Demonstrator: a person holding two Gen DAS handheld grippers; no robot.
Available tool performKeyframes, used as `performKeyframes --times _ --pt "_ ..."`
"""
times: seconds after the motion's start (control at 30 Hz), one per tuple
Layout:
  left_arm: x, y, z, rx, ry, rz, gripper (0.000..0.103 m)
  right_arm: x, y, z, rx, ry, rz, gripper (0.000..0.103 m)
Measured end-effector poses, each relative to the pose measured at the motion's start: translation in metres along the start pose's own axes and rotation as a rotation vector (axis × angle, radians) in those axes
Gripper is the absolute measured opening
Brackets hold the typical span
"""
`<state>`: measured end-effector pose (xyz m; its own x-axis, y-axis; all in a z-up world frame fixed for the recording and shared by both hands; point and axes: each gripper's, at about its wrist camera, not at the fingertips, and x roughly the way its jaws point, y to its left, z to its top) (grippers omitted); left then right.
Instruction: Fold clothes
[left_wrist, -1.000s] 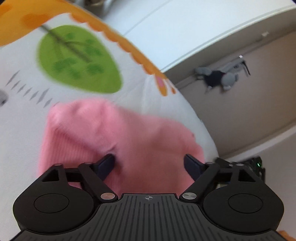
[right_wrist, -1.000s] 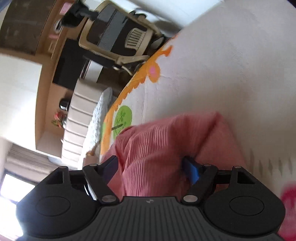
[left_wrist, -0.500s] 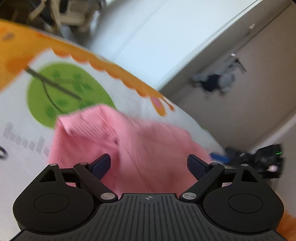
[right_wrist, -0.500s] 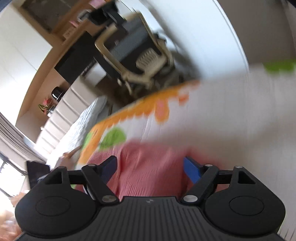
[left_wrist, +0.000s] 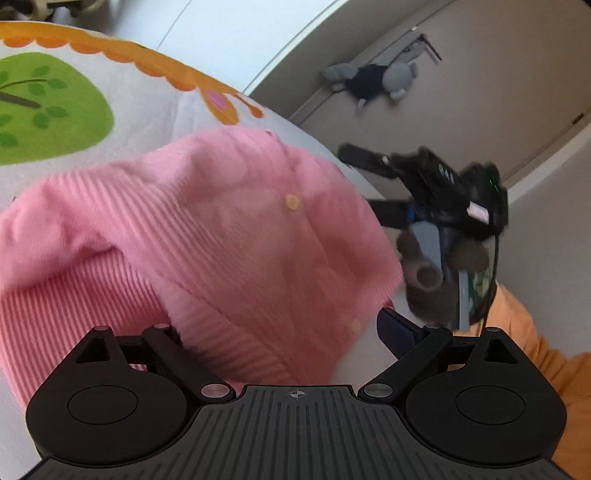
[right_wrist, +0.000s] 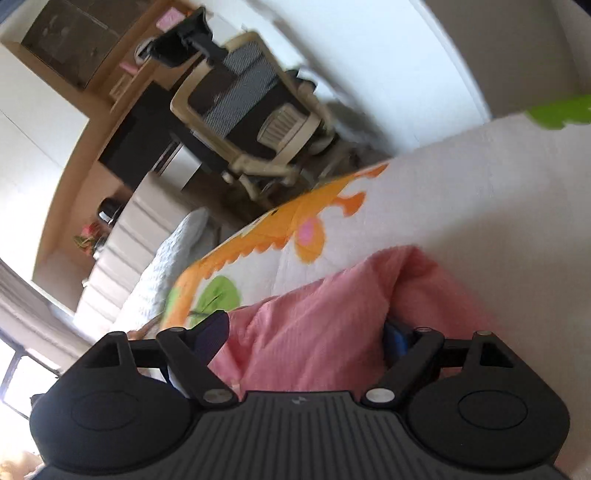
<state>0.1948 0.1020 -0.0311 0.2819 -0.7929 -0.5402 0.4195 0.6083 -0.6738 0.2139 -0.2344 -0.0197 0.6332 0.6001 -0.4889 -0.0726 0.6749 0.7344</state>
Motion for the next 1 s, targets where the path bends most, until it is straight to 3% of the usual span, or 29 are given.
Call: performKeyframes --times 0.1,0.2,0.27,0.37,0.47,0.6,0.67,0.73,0.8,0.9,1.0 --pt "-0.015 0.015 0.013 -0.071 -0.098 0.008 0.096 0.015 -0.005 -0.005 0.038 0.116 -0.023 0.086" --pt "-0.042 0.042 0.028 -0.192 -0.279 0.041 0.096 0.013 -0.001 -0.013 -0.022 0.092 -0.033 0.084" --pt "-0.064 0.060 0.029 -0.271 -0.388 0.111 0.096 0.009 0.001 -0.017 -0.077 0.059 -0.071 0.080" --pt "-0.093 0.073 0.019 -0.293 -0.425 0.233 0.096 0.001 0.011 -0.030 -0.230 0.027 -0.165 0.080" --pt "-0.111 0.065 0.012 -0.240 -0.416 0.257 0.096 -0.017 0.030 -0.040 -0.385 -0.011 -0.223 0.080" --pt "-0.125 0.027 0.019 -0.067 -0.446 0.168 0.096 -0.055 0.058 -0.030 -0.490 -0.140 -0.179 0.080" --pt "-0.113 0.008 0.025 -0.013 -0.431 0.095 0.096 -0.059 0.070 -0.019 -0.507 -0.187 -0.165 0.079" --pt "-0.087 -0.001 0.028 -0.012 -0.367 0.027 0.097 -0.046 0.075 -0.009 -0.485 -0.173 -0.123 0.075" --pt "-0.065 -0.001 0.027 -0.036 -0.315 0.008 0.097 -0.026 0.073 -0.001 -0.381 -0.107 -0.028 0.075" --pt "-0.056 0.014 0.027 -0.114 -0.313 0.014 0.097 0.023 0.055 0.005 -0.125 0.000 0.093 0.075" --pt "-0.070 0.030 0.023 -0.175 -0.360 0.012 0.097 0.076 0.037 0.003 0.094 0.167 0.219 0.076"
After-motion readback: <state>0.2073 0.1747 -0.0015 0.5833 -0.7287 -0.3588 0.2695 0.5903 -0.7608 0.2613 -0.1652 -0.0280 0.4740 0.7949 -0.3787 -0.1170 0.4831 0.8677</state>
